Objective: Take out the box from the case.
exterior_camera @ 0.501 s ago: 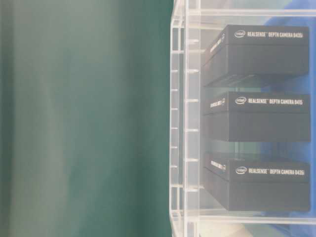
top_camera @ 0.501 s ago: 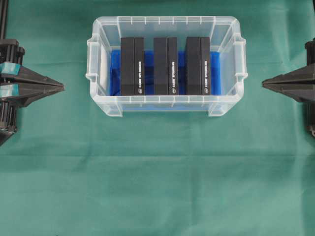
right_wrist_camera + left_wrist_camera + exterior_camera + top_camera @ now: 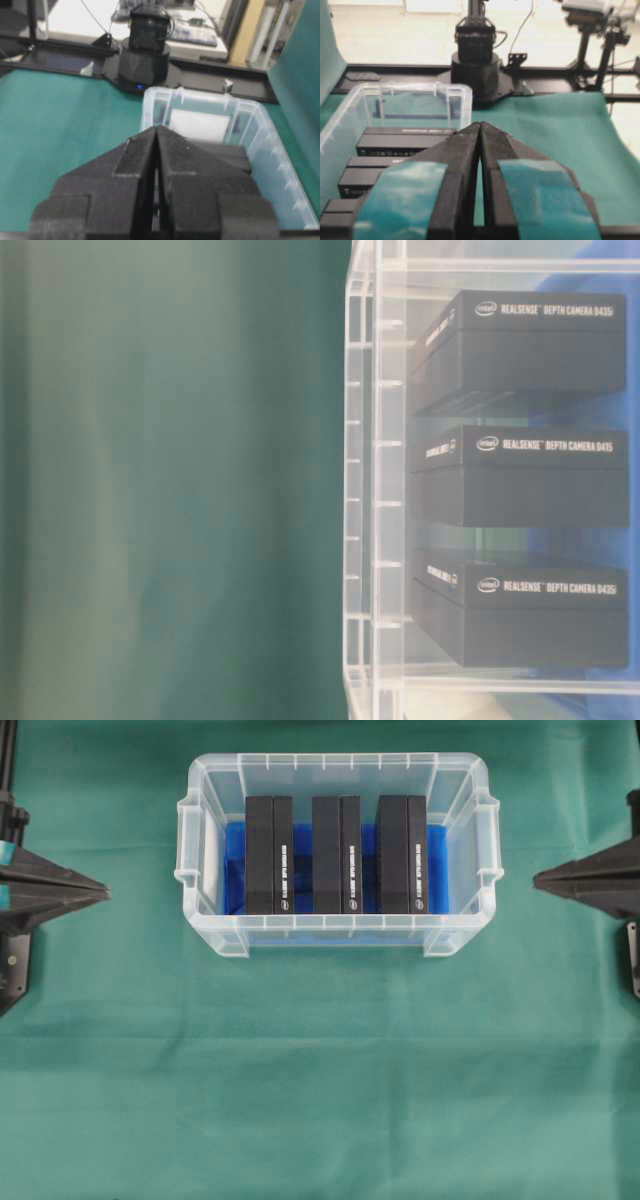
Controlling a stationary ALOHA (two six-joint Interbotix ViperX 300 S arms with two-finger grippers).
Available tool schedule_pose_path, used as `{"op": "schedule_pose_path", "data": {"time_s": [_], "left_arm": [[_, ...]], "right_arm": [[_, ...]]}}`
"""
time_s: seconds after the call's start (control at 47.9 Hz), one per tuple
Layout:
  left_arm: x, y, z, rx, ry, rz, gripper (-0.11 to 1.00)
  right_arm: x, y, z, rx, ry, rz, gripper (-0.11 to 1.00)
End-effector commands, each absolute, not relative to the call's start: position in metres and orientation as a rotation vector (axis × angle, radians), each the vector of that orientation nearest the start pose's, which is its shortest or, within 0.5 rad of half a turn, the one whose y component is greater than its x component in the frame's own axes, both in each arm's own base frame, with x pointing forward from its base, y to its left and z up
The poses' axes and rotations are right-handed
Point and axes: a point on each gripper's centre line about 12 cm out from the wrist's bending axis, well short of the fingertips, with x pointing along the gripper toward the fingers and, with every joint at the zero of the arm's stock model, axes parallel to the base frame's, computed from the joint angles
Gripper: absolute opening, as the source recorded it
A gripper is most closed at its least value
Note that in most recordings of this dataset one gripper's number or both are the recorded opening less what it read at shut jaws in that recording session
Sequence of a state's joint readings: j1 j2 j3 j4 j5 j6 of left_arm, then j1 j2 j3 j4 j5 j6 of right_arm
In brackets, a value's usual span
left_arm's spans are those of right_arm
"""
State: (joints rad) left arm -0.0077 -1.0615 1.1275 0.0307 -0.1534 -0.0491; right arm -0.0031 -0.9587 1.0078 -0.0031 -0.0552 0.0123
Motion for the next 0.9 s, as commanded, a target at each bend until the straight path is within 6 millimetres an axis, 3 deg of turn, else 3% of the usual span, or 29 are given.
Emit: {"op": "schedule_pose_path", "data": {"time_s": [0.0, 0.251, 0.418, 0.669, 0.878], "left_arm": [[0.182, -0.002, 0.334, -0.03, -0.104, -0.016, 0.02], [0.177, -0.001, 0.361, -0.077, -0.052, -0.009, 0.02], [0.178, -0.001, 0.357, -0.079, 0.006, -0.003, 0.02], [0.176, 0.0, 0.368, -0.085, 0.052, 0.002, 0.02], [0.175, 0.001, 0.376, -0.119, 0.287, 0.027, 0.02]], "right_arm": [[0.208, -0.001, 0.361, 0.02, -0.025, -0.003, 0.0], [0.214, -0.003, 0.402, 0.072, 0.024, -0.012, 0.0], [0.221, -0.005, 0.396, 0.096, 0.111, -0.03, 0.0], [0.222, -0.005, 0.393, 0.112, 0.193, -0.034, 0.0], [0.213, -0.005, 0.376, 0.231, 0.495, -0.08, 0.0]]}}
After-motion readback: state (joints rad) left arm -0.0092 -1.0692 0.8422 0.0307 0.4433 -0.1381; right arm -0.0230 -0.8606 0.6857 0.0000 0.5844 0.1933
